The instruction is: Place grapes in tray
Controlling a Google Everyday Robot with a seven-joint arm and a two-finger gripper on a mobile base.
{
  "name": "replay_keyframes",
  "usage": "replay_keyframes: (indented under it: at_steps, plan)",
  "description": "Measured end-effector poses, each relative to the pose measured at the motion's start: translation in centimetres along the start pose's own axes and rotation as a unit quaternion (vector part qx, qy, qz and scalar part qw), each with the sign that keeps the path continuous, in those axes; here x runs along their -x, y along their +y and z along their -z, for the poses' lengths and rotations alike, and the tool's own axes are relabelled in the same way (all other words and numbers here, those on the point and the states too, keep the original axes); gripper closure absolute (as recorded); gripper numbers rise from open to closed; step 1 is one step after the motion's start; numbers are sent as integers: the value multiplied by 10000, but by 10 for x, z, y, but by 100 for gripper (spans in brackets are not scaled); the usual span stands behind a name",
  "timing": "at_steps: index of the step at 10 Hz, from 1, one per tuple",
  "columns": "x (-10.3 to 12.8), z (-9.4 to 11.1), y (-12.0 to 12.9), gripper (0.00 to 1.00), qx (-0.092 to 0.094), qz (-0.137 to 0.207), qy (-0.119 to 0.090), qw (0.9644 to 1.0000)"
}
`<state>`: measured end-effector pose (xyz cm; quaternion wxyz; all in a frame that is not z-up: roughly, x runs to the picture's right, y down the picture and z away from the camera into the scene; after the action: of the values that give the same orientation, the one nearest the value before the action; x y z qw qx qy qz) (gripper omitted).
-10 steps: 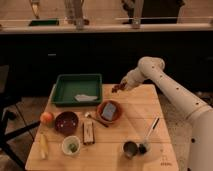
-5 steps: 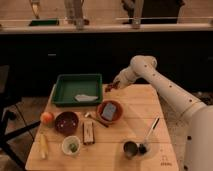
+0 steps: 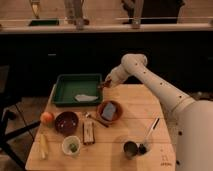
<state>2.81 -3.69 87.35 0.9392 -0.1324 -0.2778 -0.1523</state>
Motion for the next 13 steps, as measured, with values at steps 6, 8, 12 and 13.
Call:
replay_keyframes:
  at_steps: [6, 8, 12, 13]
  plan:
    - [31, -25, -27, 100, -7, 348, -255, 9991]
    - [38, -33, -33, 100, 0, 425, -318, 9986]
    - [51, -47, -44, 100, 16, 549, -455, 9975]
    - [55, -51, -44, 100, 26, 565, -477, 9973]
